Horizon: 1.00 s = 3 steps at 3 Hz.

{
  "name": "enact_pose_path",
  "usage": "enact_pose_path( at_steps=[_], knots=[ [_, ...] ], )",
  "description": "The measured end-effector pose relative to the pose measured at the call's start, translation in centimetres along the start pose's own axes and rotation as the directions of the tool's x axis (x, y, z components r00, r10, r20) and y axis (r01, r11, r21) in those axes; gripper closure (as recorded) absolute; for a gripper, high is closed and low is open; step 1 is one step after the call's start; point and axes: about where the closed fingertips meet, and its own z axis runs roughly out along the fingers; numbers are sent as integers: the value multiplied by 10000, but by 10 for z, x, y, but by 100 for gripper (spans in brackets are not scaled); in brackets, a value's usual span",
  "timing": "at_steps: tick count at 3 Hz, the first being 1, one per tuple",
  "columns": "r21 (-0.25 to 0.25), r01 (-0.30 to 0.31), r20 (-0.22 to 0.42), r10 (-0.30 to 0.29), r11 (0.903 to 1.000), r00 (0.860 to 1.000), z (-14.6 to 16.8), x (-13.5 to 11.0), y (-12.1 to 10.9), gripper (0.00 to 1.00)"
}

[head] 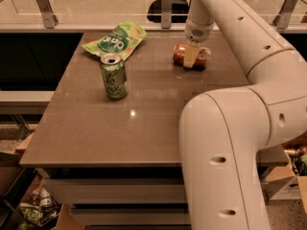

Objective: Place coke can upright

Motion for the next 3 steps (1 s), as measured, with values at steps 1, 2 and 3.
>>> enact_pose_path(
  at_steps=[1, 2, 3],
  knots=[
    [52, 4, 38, -4, 10000, 10000, 2, -2, -2, 86],
    [52, 4, 37, -4, 10000, 10000, 1, -2, -2, 100],
    [52, 4, 38, -4, 10000, 10000, 1, -2, -2, 100]
  ],
)
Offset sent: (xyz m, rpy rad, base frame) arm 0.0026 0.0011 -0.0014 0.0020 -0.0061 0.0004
